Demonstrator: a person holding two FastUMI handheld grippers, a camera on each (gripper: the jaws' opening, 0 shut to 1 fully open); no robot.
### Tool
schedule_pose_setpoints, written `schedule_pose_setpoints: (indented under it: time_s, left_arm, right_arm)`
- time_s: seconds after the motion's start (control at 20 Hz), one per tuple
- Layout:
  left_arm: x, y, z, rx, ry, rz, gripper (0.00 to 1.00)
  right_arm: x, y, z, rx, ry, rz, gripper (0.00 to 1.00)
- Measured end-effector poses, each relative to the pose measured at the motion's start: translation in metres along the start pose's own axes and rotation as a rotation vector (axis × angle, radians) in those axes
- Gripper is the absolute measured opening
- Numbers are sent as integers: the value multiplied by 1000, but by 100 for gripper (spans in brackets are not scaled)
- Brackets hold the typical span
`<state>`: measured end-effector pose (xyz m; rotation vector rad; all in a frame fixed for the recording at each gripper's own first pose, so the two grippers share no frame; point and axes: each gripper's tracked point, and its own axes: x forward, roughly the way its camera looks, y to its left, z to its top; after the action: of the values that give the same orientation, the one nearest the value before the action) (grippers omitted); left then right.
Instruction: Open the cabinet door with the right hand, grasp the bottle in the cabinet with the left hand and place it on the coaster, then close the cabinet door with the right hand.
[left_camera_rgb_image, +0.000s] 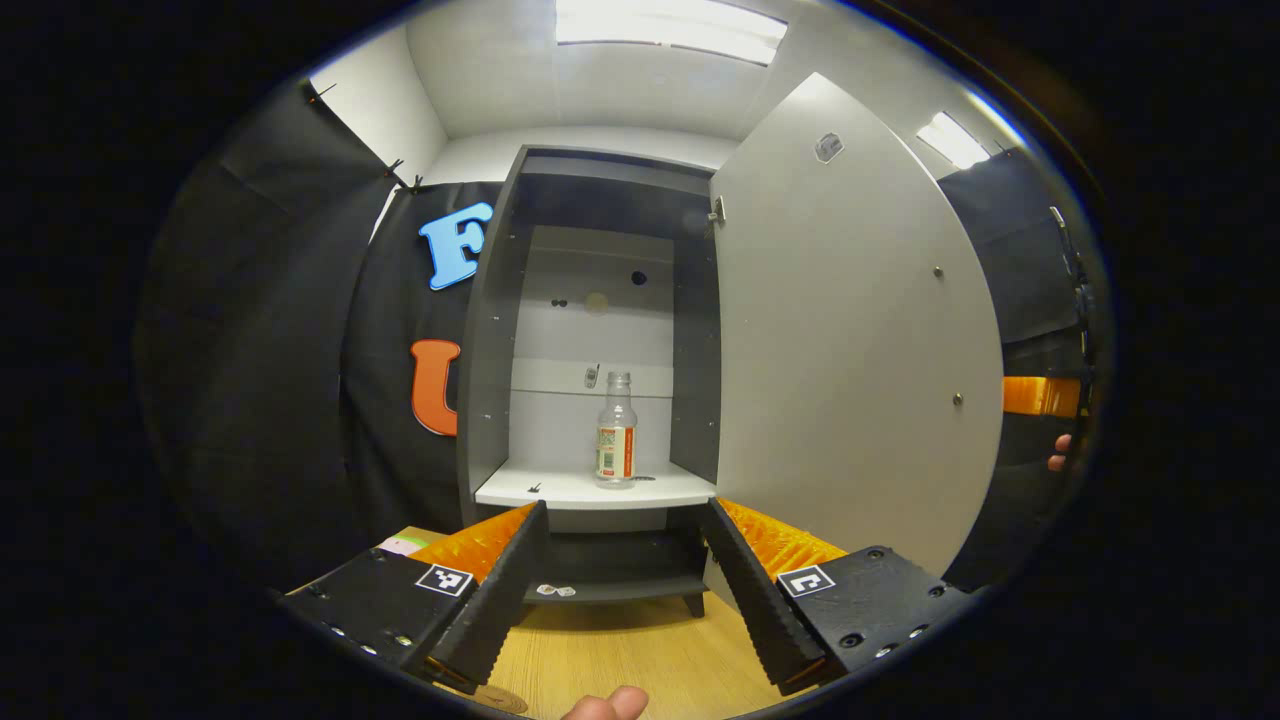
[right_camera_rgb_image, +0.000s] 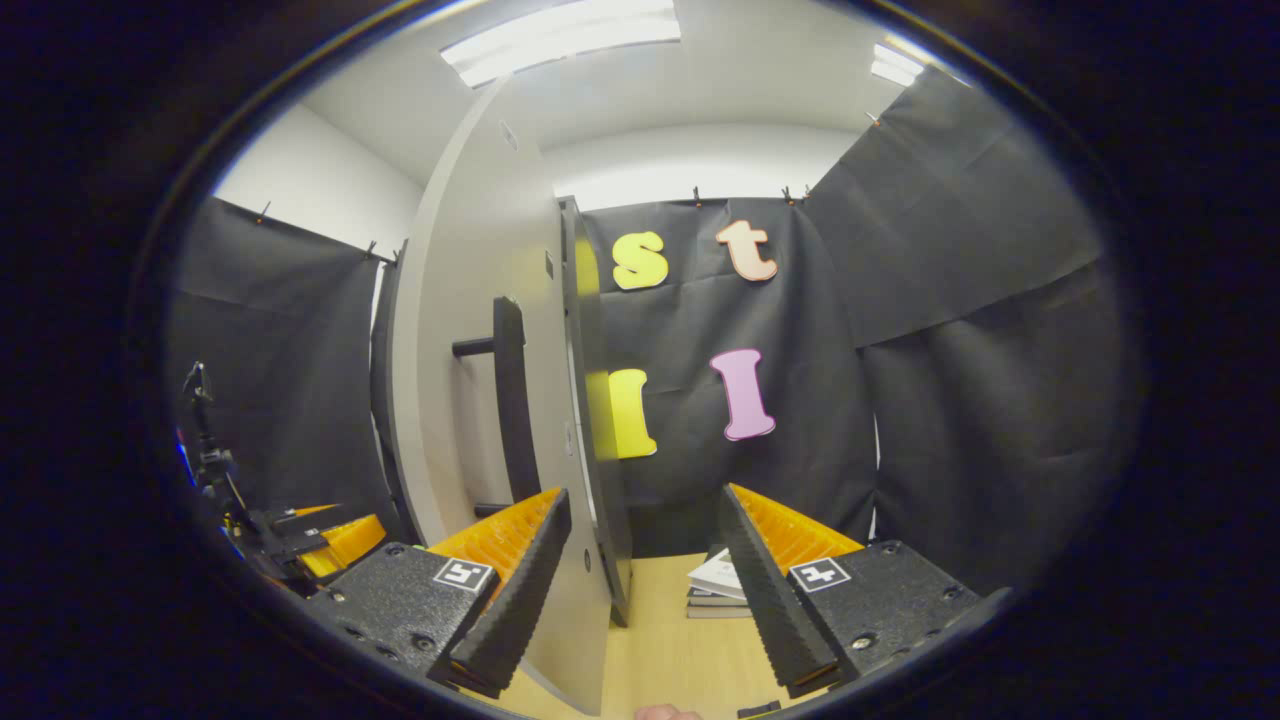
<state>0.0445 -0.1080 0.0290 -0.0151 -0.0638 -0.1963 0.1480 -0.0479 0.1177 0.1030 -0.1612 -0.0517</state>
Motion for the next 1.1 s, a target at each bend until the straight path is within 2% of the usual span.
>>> schedule_pose_setpoints:
  time_s: [0.2, 0.4, 0.5, 0.7, 0.95, 1.1]
  left_arm:
    - [54, -2, 32, 7, -54, -45, 94]
    - [103, -13, 40, -30, -42, -112, 95]
    - [131, -12, 47, -10, -43, -122, 95]
    - [190, -3, 45, 14, -30, -103, 95]
    - [257, 32, 25, 113, -5, -1, 94]
    - [280, 34, 22, 106, -6, 9, 94]
  right_arm:
    - [2, 0, 0, -4, 4, 14, 93]
    - [2, 0, -2, 10, 23, 25, 93]
    - [2, 0, -1, 10, 24, 23, 93]
    - [1, 0, -4, 42, 16, 12, 93]
    - [1, -1, -5, 75, 9, 11, 93]
    - [2, -1, -5, 107, 5, 11, 93]
